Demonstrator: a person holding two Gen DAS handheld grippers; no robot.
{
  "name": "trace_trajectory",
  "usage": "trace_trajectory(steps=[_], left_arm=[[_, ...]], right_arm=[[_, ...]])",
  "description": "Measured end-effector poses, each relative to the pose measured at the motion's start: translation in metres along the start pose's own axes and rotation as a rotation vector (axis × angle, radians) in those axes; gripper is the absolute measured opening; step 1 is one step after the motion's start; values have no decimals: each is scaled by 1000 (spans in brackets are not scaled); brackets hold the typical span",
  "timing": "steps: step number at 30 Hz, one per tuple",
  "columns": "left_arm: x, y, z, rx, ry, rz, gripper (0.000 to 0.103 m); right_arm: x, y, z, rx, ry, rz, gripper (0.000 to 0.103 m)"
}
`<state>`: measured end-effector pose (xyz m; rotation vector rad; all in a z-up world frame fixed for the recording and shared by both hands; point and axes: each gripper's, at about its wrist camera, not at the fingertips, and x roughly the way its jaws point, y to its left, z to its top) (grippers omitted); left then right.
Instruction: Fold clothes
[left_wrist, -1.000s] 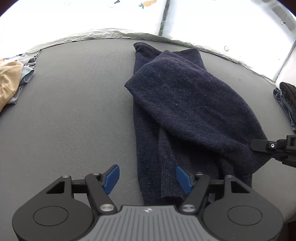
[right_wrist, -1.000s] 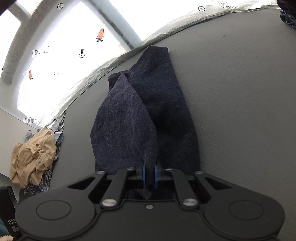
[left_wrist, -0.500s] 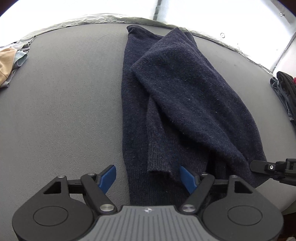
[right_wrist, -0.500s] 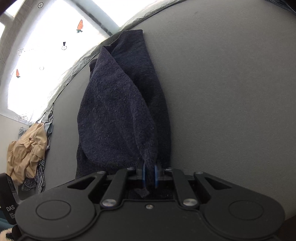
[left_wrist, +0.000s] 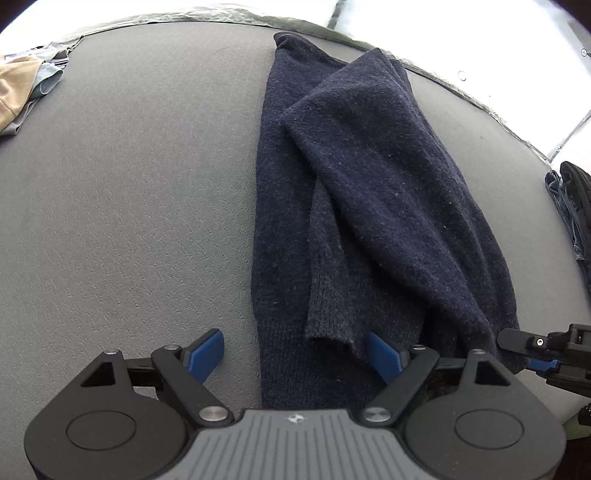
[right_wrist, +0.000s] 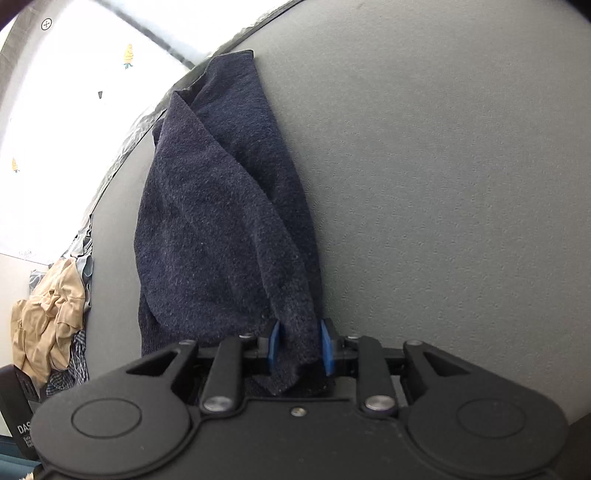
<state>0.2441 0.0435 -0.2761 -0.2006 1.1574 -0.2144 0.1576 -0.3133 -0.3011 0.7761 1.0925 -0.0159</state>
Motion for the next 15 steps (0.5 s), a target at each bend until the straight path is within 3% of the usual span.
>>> trace_trajectory(steps=[3, 6, 9, 12, 15], left_arm=[[-3, 10, 0, -78, -3, -60, 85], [-3, 25, 1, -201, 5, -146, 85], [-2, 46, 0, -360, 12, -243, 85], [-1, 56, -1, -446, 15, -287, 85], [1, 55, 0, -448, 20, -291, 85]], right_arm=[[-1, -15, 2, 130, -6, 53, 40], [3, -36, 0, 327, 6, 167, 51], [12, -58, -6, 544, 23, 276, 55], [16, -64, -7, 603, 22, 284, 56], [16, -65, -5, 612, 9, 267, 58]])
